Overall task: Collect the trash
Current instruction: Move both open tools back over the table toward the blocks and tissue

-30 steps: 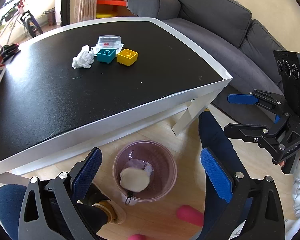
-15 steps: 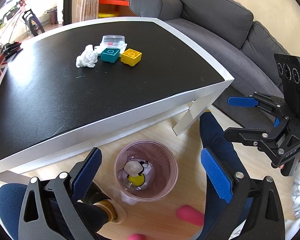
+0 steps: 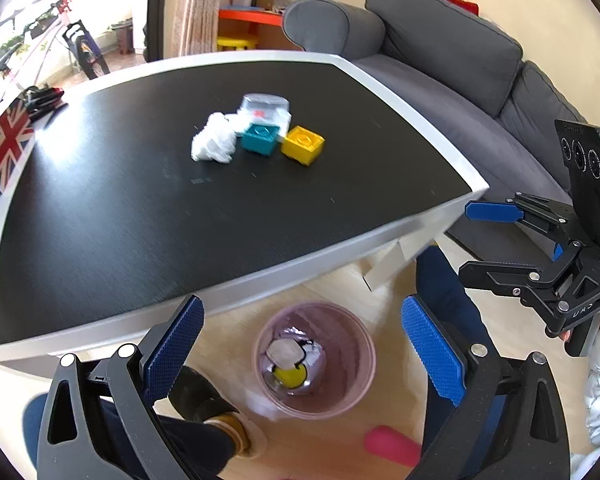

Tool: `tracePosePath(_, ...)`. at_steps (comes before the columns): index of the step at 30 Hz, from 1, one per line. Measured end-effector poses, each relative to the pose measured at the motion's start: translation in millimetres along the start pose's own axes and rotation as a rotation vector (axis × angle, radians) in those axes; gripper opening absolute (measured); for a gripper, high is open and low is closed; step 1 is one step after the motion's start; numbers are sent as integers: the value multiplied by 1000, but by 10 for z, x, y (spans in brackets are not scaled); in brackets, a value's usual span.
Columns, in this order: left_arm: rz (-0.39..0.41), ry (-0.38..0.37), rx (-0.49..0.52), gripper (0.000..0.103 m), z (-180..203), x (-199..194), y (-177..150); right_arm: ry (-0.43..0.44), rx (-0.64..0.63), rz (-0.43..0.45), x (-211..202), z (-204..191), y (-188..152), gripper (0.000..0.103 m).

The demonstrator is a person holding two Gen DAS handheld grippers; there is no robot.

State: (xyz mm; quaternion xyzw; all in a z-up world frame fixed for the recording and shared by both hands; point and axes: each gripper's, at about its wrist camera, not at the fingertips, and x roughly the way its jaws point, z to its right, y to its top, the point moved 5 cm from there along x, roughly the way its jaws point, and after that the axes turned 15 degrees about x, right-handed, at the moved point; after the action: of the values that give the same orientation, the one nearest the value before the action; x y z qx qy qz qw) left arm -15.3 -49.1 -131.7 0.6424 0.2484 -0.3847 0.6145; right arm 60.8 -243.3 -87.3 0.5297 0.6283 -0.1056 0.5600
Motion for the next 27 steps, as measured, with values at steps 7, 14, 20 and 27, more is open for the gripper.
tracePosePath(7,22,22,-20,95,-263,-43,173,-4,-25,6,75,-69,309,95)
tracePosePath(14,24,44,-28,95,-527,-4,330,-26,-55,0,224,-122,594,95)
tracePosePath(20,1,55,-35,95,-728,84,403,-49,-80,-23,408,-139,832,95)
tracePosePath(27,-25,56,-47,95,-905,184,458,-73,-104,-60,668,-143,1013,95)
